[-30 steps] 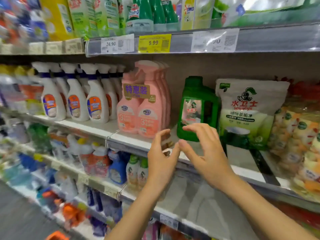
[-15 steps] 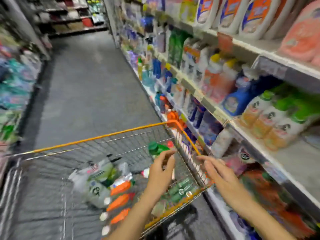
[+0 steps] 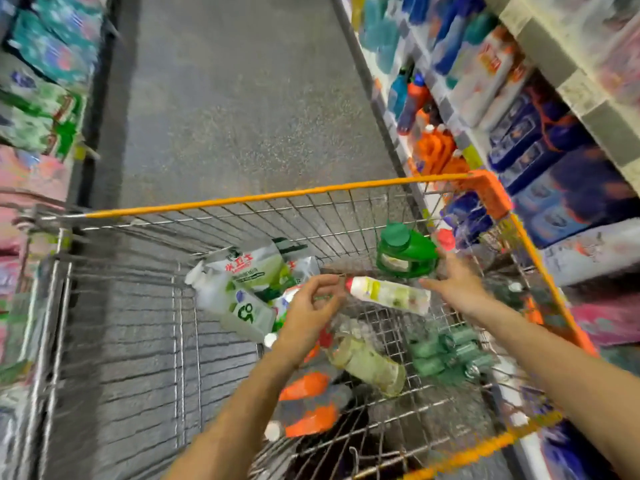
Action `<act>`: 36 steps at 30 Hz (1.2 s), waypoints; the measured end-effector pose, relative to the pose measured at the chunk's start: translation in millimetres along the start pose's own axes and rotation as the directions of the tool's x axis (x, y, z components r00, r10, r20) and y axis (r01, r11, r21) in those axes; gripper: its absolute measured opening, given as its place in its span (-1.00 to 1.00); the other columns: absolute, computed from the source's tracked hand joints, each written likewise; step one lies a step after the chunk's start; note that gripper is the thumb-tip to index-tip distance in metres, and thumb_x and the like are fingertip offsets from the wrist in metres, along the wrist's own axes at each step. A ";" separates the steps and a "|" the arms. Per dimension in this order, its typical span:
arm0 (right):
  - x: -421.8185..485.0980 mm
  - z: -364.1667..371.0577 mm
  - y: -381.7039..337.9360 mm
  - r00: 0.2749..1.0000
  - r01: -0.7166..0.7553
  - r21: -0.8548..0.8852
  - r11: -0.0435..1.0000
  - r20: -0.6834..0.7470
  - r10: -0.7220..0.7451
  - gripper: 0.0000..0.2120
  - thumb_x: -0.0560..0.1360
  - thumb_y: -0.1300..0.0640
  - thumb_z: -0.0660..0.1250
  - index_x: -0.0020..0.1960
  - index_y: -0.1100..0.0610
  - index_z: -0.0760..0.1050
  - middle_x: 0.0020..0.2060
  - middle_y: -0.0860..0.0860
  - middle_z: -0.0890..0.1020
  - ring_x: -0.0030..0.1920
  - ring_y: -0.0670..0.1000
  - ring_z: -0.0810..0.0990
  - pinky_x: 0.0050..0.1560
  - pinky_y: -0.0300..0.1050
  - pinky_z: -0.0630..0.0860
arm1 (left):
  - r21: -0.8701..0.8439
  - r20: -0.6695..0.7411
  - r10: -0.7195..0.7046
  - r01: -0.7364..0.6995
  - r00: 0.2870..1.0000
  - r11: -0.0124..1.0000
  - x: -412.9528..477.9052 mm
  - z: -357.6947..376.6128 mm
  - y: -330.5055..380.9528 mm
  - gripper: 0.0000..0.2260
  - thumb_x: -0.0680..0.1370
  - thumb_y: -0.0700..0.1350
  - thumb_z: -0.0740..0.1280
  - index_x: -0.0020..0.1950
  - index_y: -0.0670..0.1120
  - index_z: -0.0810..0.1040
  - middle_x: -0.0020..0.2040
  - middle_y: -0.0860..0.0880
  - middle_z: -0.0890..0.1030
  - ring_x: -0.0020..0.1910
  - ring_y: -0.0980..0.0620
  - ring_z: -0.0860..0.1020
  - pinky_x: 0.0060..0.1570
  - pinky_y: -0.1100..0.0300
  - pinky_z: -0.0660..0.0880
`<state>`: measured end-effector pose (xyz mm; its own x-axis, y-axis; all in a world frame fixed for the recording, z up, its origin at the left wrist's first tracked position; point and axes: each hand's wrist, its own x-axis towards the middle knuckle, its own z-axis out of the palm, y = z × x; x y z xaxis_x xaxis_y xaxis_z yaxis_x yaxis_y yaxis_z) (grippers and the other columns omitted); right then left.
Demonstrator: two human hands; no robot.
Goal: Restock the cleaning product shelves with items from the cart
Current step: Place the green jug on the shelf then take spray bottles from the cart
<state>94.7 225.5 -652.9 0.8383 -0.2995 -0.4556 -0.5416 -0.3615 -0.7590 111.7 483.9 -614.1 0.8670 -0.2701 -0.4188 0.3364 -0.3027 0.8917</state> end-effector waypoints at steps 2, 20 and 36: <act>28.0 8.4 8.8 0.998 0.048 -0.093 0.994 0.033 -0.046 -0.29 0.34 0.34 0.49 0.42 0.24 0.29 0.22 0.06 0.46 0.25 0.03 0.42 0.16 -0.22 0.34 | 0.023 0.030 -0.010 0.010 0.999 1.000 20.7 0.7 -7.3 -0.83 0.54 -0.25 0.36 0.11 -0.10 0.52 0.03 -0.02 0.60 -0.07 0.17 0.56 -0.14 0.41 0.47; 61.0 55.9 17.2 0.994 -0.110 -0.101 0.989 -0.018 0.109 -0.30 0.20 0.10 0.66 0.18 0.07 0.32 0.04 -0.02 0.50 -0.06 0.11 0.54 -0.17 0.06 0.49 | 0.089 0.131 -0.096 0.084 0.987 0.992 40.3 11.7 -38.4 -0.72 0.52 -0.27 0.40 0.15 -0.01 0.47 0.05 0.02 0.58 0.00 0.17 0.57 0.06 0.26 0.53; -157.5 -82.5 -132.0 0.918 0.099 0.460 0.882 0.299 -0.259 -0.48 0.22 0.25 0.53 0.03 -0.05 0.34 -0.10 0.11 0.66 -0.59 0.01 0.43 -0.63 -0.25 0.38 | 0.015 0.441 0.099 -0.118 0.892 0.993 -25.8 24.6 69.4 -0.78 0.37 -0.48 0.44 -0.03 -0.39 0.50 -0.08 -0.08 0.67 -0.32 0.34 0.57 -0.29 0.48 0.45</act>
<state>29.0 247.6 -442.6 0.9288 0.0827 -0.3613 -0.3664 0.0577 -0.9286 103.7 447.3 -545.7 0.6443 -0.6745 -0.3606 0.2262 -0.2823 0.9323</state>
